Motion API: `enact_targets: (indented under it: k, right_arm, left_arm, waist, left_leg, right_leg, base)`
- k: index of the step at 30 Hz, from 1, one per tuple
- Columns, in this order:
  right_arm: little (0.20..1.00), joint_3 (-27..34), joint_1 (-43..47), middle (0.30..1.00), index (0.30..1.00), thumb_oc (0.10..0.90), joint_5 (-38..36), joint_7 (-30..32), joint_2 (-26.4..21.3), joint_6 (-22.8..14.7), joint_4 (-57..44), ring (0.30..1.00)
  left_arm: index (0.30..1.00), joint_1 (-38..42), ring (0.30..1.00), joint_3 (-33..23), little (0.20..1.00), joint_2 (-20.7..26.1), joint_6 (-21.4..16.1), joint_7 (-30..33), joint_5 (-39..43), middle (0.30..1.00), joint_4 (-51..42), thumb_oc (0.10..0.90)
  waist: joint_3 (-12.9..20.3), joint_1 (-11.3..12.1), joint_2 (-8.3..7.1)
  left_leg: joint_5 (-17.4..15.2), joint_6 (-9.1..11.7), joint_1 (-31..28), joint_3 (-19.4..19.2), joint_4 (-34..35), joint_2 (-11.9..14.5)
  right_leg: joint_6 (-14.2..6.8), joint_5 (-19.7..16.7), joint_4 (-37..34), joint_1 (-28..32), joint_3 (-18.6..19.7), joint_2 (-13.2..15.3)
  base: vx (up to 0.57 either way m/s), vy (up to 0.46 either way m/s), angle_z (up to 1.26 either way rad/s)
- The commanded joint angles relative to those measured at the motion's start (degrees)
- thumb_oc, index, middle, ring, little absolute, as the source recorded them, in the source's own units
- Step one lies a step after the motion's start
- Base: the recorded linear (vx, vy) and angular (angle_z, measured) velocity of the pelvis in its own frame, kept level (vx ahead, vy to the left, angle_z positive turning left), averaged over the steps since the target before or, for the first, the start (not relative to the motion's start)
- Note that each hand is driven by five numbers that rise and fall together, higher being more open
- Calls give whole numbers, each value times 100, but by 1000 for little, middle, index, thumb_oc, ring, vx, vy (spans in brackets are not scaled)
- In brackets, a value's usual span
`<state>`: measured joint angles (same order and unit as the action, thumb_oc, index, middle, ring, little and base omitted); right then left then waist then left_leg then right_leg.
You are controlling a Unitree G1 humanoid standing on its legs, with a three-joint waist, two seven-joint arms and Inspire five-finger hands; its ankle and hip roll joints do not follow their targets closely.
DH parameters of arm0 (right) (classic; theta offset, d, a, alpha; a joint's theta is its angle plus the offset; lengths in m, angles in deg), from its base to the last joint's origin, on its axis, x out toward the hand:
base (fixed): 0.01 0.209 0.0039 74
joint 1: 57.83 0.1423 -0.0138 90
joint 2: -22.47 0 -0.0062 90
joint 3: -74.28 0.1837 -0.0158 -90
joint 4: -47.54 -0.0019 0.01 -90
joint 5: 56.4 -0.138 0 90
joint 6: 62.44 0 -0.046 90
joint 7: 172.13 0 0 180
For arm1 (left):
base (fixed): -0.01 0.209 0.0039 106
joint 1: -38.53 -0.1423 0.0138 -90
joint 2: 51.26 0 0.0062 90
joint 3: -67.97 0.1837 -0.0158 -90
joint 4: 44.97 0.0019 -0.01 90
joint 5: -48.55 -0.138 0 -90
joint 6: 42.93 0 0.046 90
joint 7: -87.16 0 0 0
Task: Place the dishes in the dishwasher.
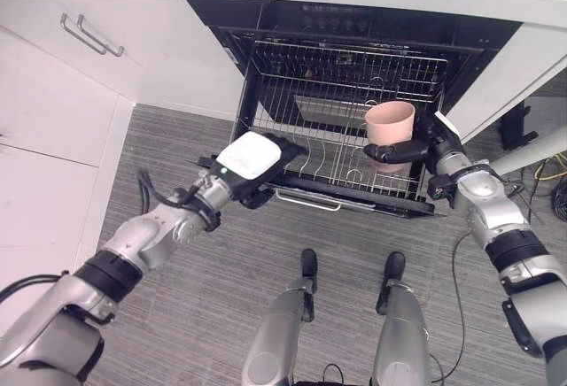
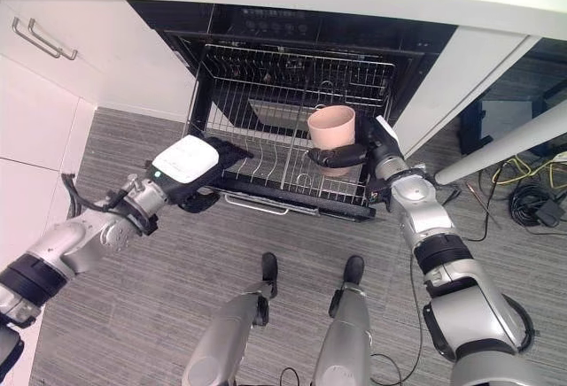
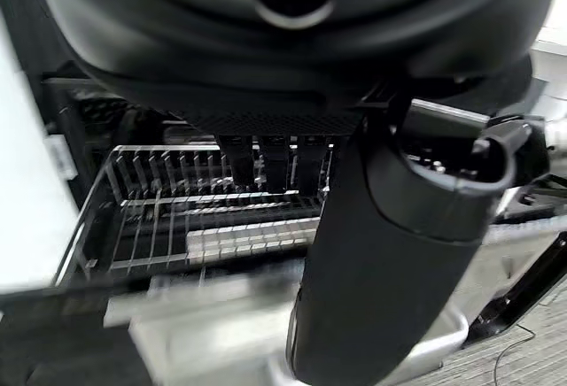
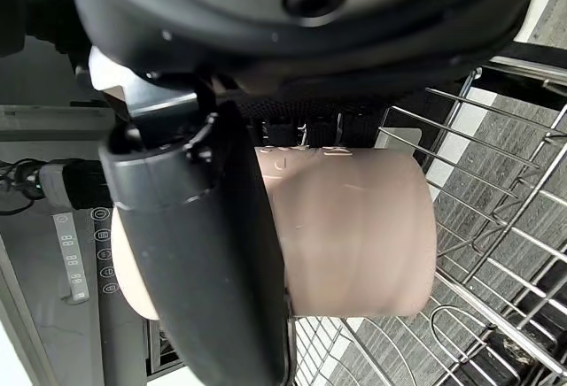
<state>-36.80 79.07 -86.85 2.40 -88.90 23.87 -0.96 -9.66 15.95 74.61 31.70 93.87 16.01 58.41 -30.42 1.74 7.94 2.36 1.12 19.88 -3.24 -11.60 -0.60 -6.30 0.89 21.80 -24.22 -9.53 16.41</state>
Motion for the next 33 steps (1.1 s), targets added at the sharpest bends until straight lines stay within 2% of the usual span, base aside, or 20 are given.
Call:
enact_targets:
  k: [1,4,6,7,8,9,12,18,20,24,33]
  right_arm:
    - [300,238,745,300,300,400,-92,141,-28,-479,-156,300]
    - [300,366,861,300,300,400,48,583,61,-657,-36,300]
    - [300,472,835,300,300,400,421,1406,121,-1162,-14,300]
    - [300,661,721,300,300,400,767,2065,155,-1428,-156,300]
    - [300,661,721,300,300,400,767,2065,155,-1428,-156,300]
    - [300,940,326,300,300,400,1096,2440,226,-1480,-587,300]
    - [300,1004,48,300,300,400,1253,2553,242,-1503,-765,300]
    - [300,1192,-517,300,300,400,1257,2742,324,-1775,-1071,300]
    - [300,1254,-707,300,300,400,1479,2685,359,-1695,-1276,300]
    - [300,1218,-803,300,300,400,1419,2561,355,-1553,-1291,300]
    - [300,1126,-876,300,300,400,1459,2174,370,-1521,-1291,300]
  left_arm:
    - [900,83,900,-588,900,221,-65,6,408,900,-292,800]
    - [900,27,900,-730,900,136,-62,-119,332,900,-391,800]
    - [900,-99,900,-851,900,75,17,-157,331,900,-464,800]
    - [900,-226,900,-931,900,32,82,-176,348,900,-517,800]
    - [900,-226,900,-931,900,32,82,-176,348,900,-517,800]
    - [900,-524,900,-1121,900,-11,106,-143,348,900,-670,800]
    - [900,-682,900,-1219,900,-16,106,-132,344,900,-741,800]
    - [900,-1001,900,-1387,900,-27,184,-75,236,900,-855,800]
    - [900,-1061,900,-1435,900,9,191,-113,244,900,-905,800]
    - [900,-1143,900,-1478,900,17,164,-94,233,900,-918,800]
    - [900,-1104,900,-1489,900,-23,198,-89,256,900,-913,800]
  waist:
    - [135,38,17]
    - [88,75,55]
    - [79,73,98]
    - [91,38,136]
    - [91,38,136]
    - [88,-27,194]
    - [89,-60,220]
    - [73,-147,251]
    - [65,-176,251]
    - [65,-183,244]
    - [64,-206,252]
  left_leg:
    - [-557,183,124,-272,-559,259]
    - [-542,174,162,-315,-559,253]
    - [-555,173,143,-350,-559,261]
    - [-575,171,114,-377,-559,257]
    - [-575,171,114,-377,-559,257]
    - [-617,163,80,-410,-559,253]
    - [-634,157,57,-436,-559,251]
    - [-649,159,29,-472,-559,258]
    - [-655,158,37,-488,-559,260]
    - [-654,166,25,-507,-559,265]
    - [-638,180,30,-533,-559,272]
  right_leg:
    - [-340,-143,-461,314,250,-159]
    - [-355,-179,-461,271,233,-126]
    - [-357,-172,-461,282,242,-120]
    - [-367,-165,-461,285,271,-125]
    - [-367,-165,-461,285,271,-125]
    - [-368,-138,-461,284,314,-140]
    - [-369,-132,-461,291,327,-131]
    - [-381,-131,-461,297,351,-128]
    - [-389,-138,-461,274,359,-131]
    - [-398,-142,-461,282,349,-115]
    - [-406,-161,-461,257,344,-96]
  base:
    - [-64,4,0]
    - [-53,25,2]
    - [-1,69,1]
    - [19,67,-1]
    - [33,131,-6]
    - [26,102,-11]
    - [23,64,-10]
    - [18,29,-7]
    - [2,9,-5]
    - [11,1,-6]
    - [0,0,0]
